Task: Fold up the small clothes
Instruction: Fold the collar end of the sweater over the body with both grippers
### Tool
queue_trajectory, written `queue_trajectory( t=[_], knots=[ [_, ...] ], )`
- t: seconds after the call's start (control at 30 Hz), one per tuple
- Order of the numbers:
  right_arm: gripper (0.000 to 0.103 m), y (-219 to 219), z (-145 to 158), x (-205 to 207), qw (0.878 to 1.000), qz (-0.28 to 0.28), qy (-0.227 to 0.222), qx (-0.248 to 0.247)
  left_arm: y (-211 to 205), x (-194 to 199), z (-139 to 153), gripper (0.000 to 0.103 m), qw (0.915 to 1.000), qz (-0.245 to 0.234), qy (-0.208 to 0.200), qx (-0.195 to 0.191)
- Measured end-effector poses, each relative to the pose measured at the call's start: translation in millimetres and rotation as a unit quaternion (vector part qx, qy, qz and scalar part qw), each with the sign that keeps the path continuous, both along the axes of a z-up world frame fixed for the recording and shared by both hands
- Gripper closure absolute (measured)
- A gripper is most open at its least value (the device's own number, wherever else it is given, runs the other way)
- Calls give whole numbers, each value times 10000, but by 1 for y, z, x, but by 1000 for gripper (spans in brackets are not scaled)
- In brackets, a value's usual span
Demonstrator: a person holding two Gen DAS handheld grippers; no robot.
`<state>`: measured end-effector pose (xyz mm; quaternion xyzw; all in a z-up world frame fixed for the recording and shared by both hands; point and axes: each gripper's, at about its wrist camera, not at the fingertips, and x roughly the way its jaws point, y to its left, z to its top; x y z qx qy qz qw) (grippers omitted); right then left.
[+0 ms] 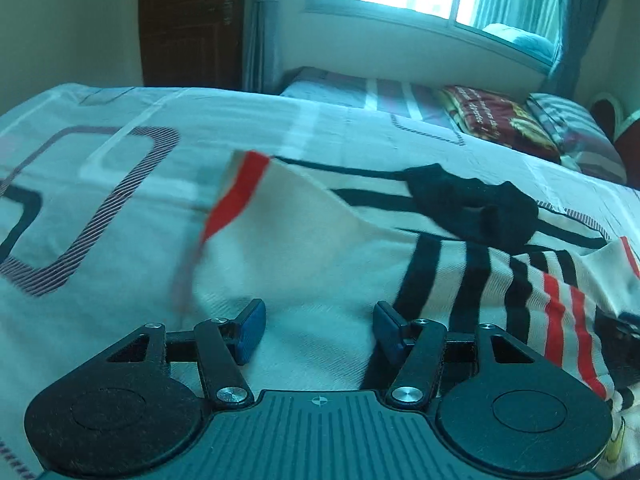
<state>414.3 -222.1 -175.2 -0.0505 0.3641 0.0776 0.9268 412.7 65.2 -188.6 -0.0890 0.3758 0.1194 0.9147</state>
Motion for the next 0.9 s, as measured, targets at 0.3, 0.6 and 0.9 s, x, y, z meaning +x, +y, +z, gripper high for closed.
queue_trajectory(
  t=[0.3,0.6,0.9],
  knots=[
    [63,-3,27,-46,9991,299,-164,250,-17,-44,21,43,9999,131,-44,-59],
    [65,28,14,-108,9908,1208,285,534,-58,-91,1,43,9994,-266,227,5],
    [66,-24,0,-148,9970,761,53,-121,-17,-154,-7,25,9983,-78,368,450]
  ],
)
